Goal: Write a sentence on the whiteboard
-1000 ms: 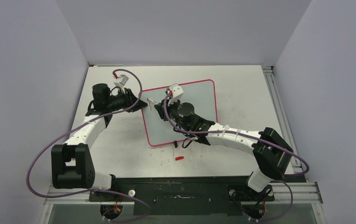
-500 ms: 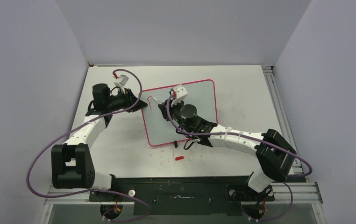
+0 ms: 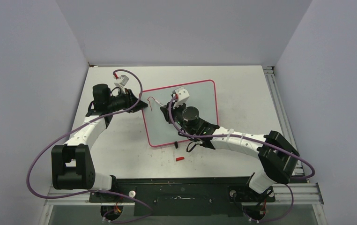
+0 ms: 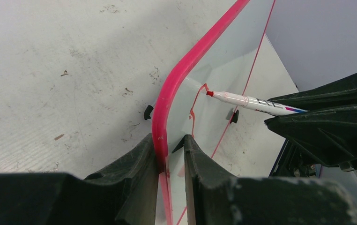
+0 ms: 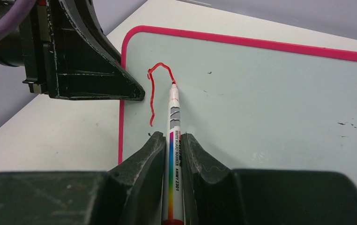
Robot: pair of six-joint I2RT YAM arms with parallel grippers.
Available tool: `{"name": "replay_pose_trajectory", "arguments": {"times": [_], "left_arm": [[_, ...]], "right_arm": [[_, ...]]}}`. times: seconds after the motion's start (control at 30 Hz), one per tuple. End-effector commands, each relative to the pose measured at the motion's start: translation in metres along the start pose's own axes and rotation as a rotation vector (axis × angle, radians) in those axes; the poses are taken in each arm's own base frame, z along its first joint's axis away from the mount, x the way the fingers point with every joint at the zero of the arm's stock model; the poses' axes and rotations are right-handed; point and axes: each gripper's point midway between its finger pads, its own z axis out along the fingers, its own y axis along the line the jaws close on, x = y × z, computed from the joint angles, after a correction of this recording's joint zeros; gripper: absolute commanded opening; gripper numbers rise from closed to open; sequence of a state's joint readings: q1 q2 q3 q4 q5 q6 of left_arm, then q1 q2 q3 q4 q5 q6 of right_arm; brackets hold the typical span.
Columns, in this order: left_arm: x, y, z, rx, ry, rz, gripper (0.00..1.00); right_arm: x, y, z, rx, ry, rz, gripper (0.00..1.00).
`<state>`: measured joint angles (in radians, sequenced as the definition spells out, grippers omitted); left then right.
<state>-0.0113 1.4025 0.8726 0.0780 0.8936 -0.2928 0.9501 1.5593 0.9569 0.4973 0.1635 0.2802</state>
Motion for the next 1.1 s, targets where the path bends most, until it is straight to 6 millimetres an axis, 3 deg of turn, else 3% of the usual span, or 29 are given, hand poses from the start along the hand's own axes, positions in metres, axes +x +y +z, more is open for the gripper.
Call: {"name": "replay_pose_trajectory", "arguments": {"times": [0.0, 0.63, 1.07], "left_arm": [[-0.012, -0.012, 0.001, 0.027, -0.015, 0.065, 0.16], [-0.013, -0.013, 0.0, 0.03, -0.016, 0.067, 0.16], [-0.013, -0.013, 0.0, 0.029, -0.017, 0.069, 0.16]], "right_arm": [[-0.011, 0.008, -0.001, -0.037, -0.031, 0.006, 0.05], [-0.004, 0.026, 0.008, -0.074, -0.019, -0.003, 0.05], [-0.007, 0.001, -0.007, 0.052, -0.045, 0.005, 0.05]]}}
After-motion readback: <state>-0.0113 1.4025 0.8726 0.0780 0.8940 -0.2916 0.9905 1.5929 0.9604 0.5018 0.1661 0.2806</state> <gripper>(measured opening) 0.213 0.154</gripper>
